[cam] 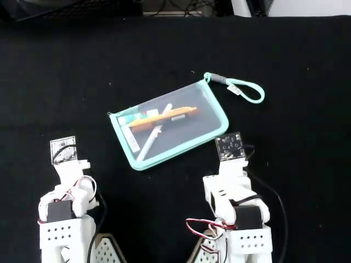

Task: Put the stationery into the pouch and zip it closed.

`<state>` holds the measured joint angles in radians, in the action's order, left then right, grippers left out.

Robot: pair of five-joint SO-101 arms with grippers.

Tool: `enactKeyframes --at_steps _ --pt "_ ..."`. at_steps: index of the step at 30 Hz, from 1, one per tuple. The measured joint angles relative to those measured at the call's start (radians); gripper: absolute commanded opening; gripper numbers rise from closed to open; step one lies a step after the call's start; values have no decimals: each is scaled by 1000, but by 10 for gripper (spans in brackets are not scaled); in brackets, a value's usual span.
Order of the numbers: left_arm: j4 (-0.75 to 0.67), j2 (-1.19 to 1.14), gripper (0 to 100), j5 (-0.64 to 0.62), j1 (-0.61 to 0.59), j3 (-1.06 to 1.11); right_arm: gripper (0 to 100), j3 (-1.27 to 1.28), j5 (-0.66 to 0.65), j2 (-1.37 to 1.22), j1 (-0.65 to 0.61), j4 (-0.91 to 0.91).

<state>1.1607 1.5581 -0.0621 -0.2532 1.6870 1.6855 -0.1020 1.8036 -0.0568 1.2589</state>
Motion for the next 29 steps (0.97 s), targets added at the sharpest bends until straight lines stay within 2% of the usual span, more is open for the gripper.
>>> enactKeyframes --at_steps 29 --pt "0 0 30 -11 0 0 12 0 0 0 0 0"
